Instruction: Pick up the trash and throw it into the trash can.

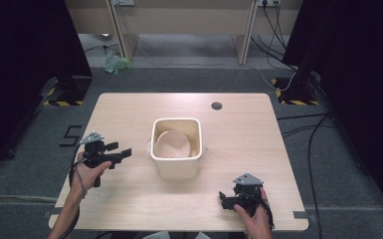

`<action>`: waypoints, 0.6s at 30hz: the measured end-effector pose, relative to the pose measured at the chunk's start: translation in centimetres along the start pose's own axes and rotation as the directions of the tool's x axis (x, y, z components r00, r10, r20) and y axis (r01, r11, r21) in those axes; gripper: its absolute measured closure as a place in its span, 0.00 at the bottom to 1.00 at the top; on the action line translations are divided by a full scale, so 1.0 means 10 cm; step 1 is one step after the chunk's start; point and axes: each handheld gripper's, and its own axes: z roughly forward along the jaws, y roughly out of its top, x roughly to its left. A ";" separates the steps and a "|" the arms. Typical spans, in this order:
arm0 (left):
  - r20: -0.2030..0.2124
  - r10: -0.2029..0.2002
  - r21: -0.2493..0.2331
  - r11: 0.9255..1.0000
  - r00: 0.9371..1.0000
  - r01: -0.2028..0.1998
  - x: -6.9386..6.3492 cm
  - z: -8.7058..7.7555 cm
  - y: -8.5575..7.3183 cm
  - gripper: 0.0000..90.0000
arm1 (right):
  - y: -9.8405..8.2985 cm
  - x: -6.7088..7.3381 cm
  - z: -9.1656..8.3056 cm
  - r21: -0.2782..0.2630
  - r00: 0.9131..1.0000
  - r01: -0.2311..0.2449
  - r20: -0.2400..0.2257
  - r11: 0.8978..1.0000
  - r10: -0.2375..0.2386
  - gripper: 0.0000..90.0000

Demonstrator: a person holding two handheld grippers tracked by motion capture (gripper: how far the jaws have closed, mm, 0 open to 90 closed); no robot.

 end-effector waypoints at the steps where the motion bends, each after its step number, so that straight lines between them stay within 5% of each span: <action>1: -0.004 0.001 0.003 1.000 1.000 -0.001 0.01 0.01 -0.03 0.26 | 0.00 0.00 0.00 0.000 1.000 0.000 0.000 1.000 0.000 0.00; 18: -0.020 0.016 0.022 1.000 1.000 -0.016 0.03 0.03 -0.26 0.25 | 0.00 0.00 0.00 0.000 1.000 0.000 0.001 1.000 0.000 0.00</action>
